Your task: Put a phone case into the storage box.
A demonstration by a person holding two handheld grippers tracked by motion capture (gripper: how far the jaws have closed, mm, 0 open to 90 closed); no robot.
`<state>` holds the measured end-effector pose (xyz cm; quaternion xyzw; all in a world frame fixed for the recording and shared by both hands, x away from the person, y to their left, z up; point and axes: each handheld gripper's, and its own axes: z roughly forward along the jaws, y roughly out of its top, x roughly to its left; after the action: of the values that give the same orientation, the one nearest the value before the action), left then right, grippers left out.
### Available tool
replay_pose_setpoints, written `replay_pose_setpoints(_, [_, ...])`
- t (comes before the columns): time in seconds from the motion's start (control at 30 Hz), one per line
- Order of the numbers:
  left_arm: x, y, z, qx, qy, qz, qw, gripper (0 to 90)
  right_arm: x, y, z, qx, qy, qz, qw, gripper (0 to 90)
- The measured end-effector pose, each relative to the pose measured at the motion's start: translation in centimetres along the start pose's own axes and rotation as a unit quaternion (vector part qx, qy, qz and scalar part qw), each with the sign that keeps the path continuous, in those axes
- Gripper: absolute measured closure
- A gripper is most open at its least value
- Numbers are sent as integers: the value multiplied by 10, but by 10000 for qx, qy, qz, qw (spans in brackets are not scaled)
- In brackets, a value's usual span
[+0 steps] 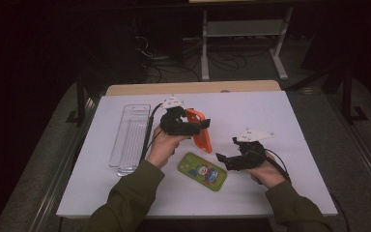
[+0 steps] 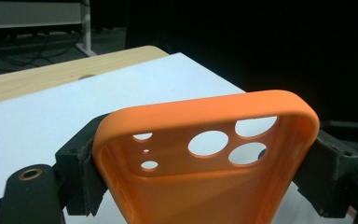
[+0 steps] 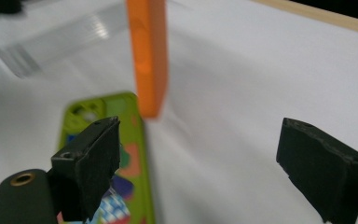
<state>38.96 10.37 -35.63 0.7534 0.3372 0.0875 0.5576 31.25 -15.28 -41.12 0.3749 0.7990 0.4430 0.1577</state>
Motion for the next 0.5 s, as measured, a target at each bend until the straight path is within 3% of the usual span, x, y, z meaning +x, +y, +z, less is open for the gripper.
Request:
replay_pose_setpoints(0.17, [3, 2, -4, -28, 64, 13, 10000, 159, -6, -14, -7, 122, 10, -44, 9999, 12])
replay_pose_setpoints(0.5, [6, 7, -10, -52, 195, 145, 9997, 159, -13, -42, -25, 229, -51, -30, 9997, 6])
